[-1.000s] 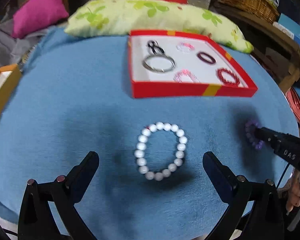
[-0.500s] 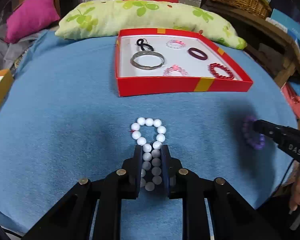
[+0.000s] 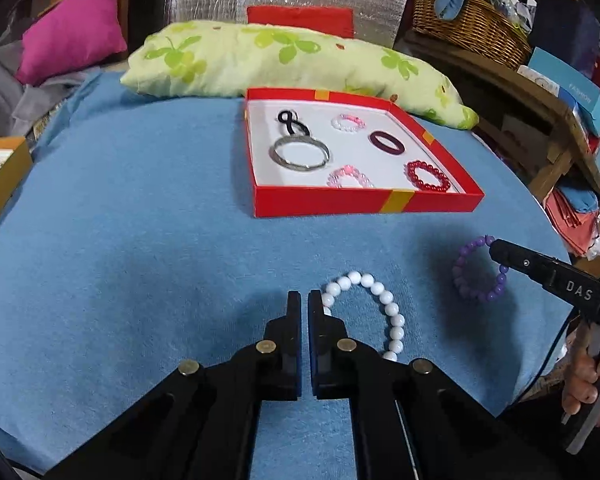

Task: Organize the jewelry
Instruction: 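Grasp the white pearl bracelet with the left tool while the right tool grasps the purple bracelet, then carry the pearl bracelet over the box with left tool while right carries the purple bracelet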

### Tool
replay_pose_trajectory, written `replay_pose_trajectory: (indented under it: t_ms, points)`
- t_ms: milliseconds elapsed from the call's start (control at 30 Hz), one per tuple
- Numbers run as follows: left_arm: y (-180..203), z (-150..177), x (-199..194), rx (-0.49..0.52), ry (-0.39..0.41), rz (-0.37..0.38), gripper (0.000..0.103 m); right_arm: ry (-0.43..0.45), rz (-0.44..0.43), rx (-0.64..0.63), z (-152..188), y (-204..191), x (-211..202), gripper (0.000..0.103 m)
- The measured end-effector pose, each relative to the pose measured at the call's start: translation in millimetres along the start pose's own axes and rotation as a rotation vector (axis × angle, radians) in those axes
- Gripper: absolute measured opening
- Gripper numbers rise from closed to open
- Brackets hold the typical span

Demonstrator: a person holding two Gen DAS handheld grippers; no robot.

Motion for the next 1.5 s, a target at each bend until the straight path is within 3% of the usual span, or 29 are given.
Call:
replay_pose_trajectory:
  t_ms: [33, 100, 133, 167, 267, 400, 467, 500, 567, 633, 700, 767, 833, 900, 967, 1233, 1500]
  points:
    - [1.5, 0.4, 1.1, -0.004, -0.006, 0.008, 0.005, -0.003, 0.011, -0.007, 0.5, 0.2, 0.5, 0.011]
    - [6.6, 2.2, 1.9, 0.002, -0.021, 0.032, 0.026, -0.018, 0.026, -0.011, 1.9, 2.6, 3.0, 0.011]
    - [10.6, 3.2, 3.0, 0.009, -0.027, 0.036, 0.056, -0.031, 0.039, -0.011, 3.3, 4.0, 5.5, 0.011]
    - [14.2, 4.7, 2.4, 0.014, -0.024, 0.026, 0.078, -0.039, 0.049, -0.012, 4.5, 5.9, 7.4, 0.011]
    - [27.2, 8.9, 3.6, 0.050, -0.014, 0.037, 0.080, -0.055, 0.073, -0.014, 7.7, 11.8, 10.8, 0.011]
    - [36.3, 19.6, 25.9, 0.092, -0.089, -0.018, 0.080, -0.085, 0.091, 0.001, 13.0, 21.5, 14.4, 0.011]
    - [41.9, 23.4, 27.8, 0.131, -0.064, -0.044, 0.078, -0.101, 0.086, 0.008, 15.7, 23.9, 16.1, 0.011]
    - [44.0, 23.4, 26.9, 0.143, -0.054, -0.038, 0.072, -0.102, 0.083, 0.007, 16.3, 24.3, 16.0, 0.011]
    - [45.6, 22.2, 23.6, 0.147, -0.036, -0.021, 0.035, -0.102, 0.072, 0.012, 15.6, 25.5, 14.2, 0.011]
    - [44.7, 20.6, 22.1, 0.148, -0.035, -0.010, 0.021, -0.115, 0.056, 0.036, 15.1, 27.7, 13.7, 0.013]
    - [43.3, 20.7, 20.5, 0.150, -0.033, 0.000, 0.011, -0.124, 0.044, 0.052, 15.0, 29.6, 14.3, 0.025]
    - [41.7, 19.5, 18.7, 0.154, -0.031, 0.010, 0.010, -0.123, 0.033, 0.051, 15.6, 27.0, 14.5, 0.031]
    - [40.5, 19.0, 17.7, 0.154, -0.033, 0.012, 0.010, -0.110, 0.042, -0.002, 17.7, 19.3, 14.8, 0.030]
    - [40.3, 18.0, 17.5, 0.150, -0.031, 0.014, 0.010, -0.108, 0.078, -0.070, 20.6, 11.4, 17.0, 0.010]
    - [38.6, 15.9, 15.0, 0.143, -0.021, 0.015, 0.010, -0.098, 0.094, -0.114, 21.8, 5.6, 17.1, 0.010]
    - [26.0, -3.2, -10.6, 0.090, 0.071, 0.022, 0.010, 0.038, 0.018, -0.054, 3.1, 5.3, -6.9, 0.010]
    - [27.8, -15.4, -26.4, 0.077, 0.139, 0.005, 0.010, 0.098, -0.026, -0.018, -5.6, -5.8, -13.8, 0.010]
Point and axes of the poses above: each gripper's, at about its wrist camera, not at the fingertips, and x roughly the way its jaws point, y to its right, z to its underside, the point moved 1 cm from there along x, roughly the way its jaws point, and after that the axes turned 10 degrees about y, right-handed, at the moved point
